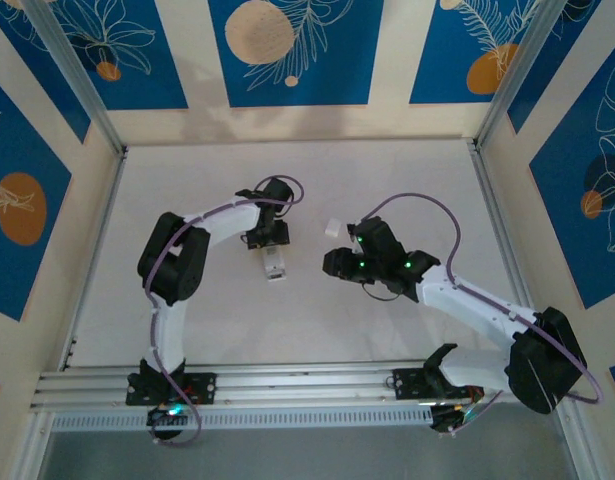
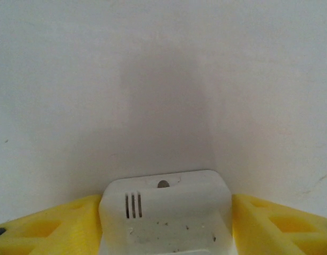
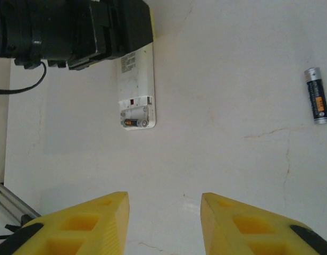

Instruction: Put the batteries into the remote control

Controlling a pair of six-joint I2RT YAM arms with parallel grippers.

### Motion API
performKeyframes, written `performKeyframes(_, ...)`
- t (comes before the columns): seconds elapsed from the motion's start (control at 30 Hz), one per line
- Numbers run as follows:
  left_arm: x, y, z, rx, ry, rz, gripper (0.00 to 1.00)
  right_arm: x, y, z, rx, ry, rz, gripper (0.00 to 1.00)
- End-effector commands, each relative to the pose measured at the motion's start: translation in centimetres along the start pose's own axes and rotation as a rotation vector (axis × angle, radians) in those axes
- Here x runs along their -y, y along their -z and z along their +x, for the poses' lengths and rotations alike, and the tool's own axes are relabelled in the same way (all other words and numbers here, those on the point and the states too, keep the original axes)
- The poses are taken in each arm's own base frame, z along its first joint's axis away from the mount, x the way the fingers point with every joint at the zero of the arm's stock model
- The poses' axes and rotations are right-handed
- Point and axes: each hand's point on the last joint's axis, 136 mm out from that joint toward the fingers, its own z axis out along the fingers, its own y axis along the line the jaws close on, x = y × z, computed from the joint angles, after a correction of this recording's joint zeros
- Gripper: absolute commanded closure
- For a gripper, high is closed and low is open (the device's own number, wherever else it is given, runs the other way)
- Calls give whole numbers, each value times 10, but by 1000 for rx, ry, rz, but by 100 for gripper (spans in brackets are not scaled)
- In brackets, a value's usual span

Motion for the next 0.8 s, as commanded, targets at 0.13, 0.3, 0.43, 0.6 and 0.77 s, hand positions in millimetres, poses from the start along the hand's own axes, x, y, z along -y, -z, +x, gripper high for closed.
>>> performKeyframes(0.13,5,-4,6,-24,6,35,45,-13,-9,1,-42,-94,32,66)
performKeyframes(0.3,4,-5,9,-15,13,51,49,-23,-31,9,-91,-167,44,73)
performKeyframes(0.43,7,-4,10,-7,11,76,51,-37,-53,12,-113,-161,24,73)
performKeyframes(0.6,3,-6,12,6,8,70,51,-49,-82,14,-127,-141,21,77)
performKeyframes(0.77,2,-8,15,3,2,73,52,-47,-109,16,-134,-122,47,83)
